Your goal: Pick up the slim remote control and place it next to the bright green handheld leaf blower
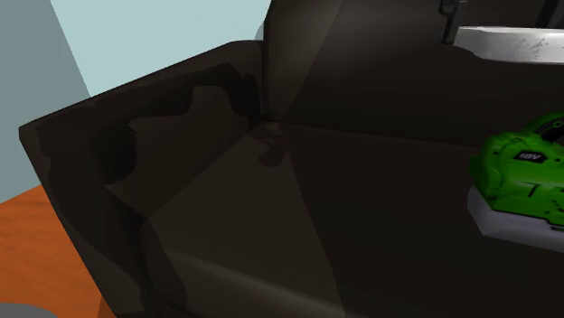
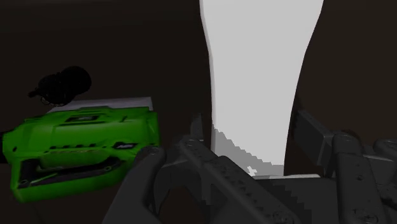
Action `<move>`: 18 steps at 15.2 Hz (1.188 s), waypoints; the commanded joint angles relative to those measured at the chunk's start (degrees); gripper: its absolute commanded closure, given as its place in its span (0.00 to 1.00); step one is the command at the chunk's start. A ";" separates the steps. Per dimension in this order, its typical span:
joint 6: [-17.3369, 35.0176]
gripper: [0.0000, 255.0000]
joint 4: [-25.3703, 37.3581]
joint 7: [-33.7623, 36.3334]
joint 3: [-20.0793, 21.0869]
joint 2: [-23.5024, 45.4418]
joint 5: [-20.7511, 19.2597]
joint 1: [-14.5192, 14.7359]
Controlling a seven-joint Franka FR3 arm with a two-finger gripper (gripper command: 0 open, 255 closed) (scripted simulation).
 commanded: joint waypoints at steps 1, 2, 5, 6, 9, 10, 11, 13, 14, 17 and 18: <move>0.08 1.00 0.50 -2.61 -1.72 0.54 -0.62 -0.86; 0.10 1.00 0.65 -4.02 -2.69 0.71 -0.94 -1.35; 0.19 1.00 1.56 -8.47 -5.72 1.64 -1.91 -2.90; 0.97 1.00 0.57 -8.45 -5.73 1.42 -1.92 -2.90; 3.29 1.00 -2.34 -8.40 -5.74 0.84 -1.95 -2.91; 4.06 1.00 -3.27 -8.39 -5.75 0.67 -1.96 -2.91; 4.83 1.00 -4.20 -8.37 -5.76 0.51 -1.97 -2.92; 6.37 1.00 -6.01 -8.34 -5.77 0.24 -1.98 -2.93; 7.13 1.00 -6.89 -8.33 -5.77 0.12 -1.99 -2.93; 9.43 1.00 -9.47 -8.29 -5.79 -0.16 -2.02 -2.94; 10.20 1.00 -10.31 -8.28 -5.80 -0.23 -2.03 -2.95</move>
